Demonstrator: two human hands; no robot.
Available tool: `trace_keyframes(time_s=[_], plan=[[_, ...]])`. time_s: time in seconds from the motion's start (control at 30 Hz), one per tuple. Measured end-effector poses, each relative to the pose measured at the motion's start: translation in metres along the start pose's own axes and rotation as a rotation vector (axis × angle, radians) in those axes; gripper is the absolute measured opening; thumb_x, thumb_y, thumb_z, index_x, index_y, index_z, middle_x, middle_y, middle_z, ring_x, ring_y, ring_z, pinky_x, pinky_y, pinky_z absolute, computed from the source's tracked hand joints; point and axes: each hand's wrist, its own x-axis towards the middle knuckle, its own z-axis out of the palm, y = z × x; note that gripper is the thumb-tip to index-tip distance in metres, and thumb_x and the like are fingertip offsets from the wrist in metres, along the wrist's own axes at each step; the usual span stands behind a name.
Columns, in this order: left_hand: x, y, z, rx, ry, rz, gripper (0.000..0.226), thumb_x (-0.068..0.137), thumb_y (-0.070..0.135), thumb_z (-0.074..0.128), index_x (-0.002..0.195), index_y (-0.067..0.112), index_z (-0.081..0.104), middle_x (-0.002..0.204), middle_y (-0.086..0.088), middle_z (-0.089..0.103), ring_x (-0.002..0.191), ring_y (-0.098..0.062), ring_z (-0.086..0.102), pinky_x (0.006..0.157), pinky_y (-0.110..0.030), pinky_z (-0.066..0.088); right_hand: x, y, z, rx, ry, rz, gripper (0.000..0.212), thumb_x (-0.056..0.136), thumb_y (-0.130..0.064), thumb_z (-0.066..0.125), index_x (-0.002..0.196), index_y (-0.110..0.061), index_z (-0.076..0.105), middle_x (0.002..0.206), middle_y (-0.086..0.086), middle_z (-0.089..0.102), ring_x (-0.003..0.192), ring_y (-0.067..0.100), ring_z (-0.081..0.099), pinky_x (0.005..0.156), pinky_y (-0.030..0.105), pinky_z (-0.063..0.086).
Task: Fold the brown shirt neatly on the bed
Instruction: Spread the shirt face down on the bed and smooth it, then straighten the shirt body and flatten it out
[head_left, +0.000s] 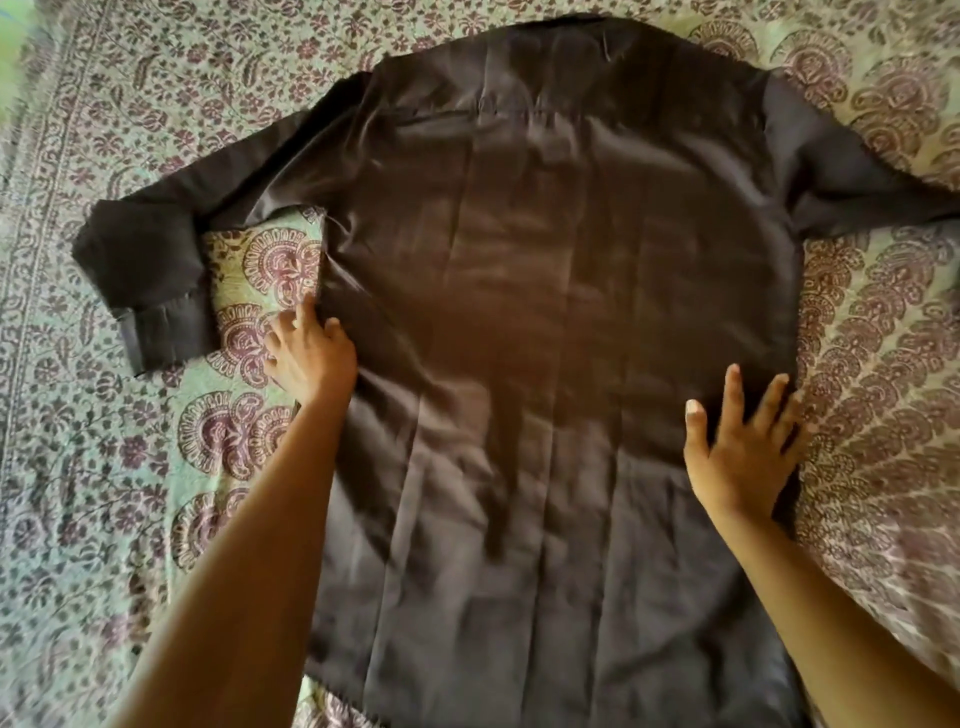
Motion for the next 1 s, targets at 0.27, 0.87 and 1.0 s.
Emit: trace_keyframes(time_s=[0.27,0.87,1.0], plan=[[-0.003,-0.048,-0.023,-0.189,-0.055,-0.069,0.034,0.089,0.034,0.057,0.09,0.001,0.064,0.094,-0.026,0.065,0.091,-0.04,0.06,0.075,-0.039,0.044,-0.027,-0.008,-0.007,0.083,-0.042,0.331,0.056,0.096,-0.047,0.031,0.146,-0.023,0.023,0.152,0.027,0.008,0.138,0.044,0.013,0.105,0.063,0.012],[-0.106,-0.119,-0.035,-0.114,-0.078,-0.127,0.044,0.093,0.045,0.046,0.117,0.008,0.052,0.113,-0.02,0.062,0.103,-0.039,0.058,0.084,-0.046,0.045,-0.144,0.043,0.002,0.116,0.049,0.2,0.06,0.094,-0.041,0.03,0.14,-0.004,0.032,0.146,0.024,0.03,0.131,0.041,0.032,0.105,0.053,0.026],[-0.142,-0.146,-0.048,-0.157,-0.165,-0.138,0.033,0.091,0.033,0.054,0.11,0.005,0.053,0.109,-0.021,0.062,0.1,-0.038,0.059,0.084,-0.045,0.047,-0.167,0.047,-0.015,0.169,0.058,0.28,0.055,0.093,-0.028,0.048,0.138,-0.001,0.033,0.137,0.027,0.039,0.119,0.045,0.04,0.094,0.053,0.034]])
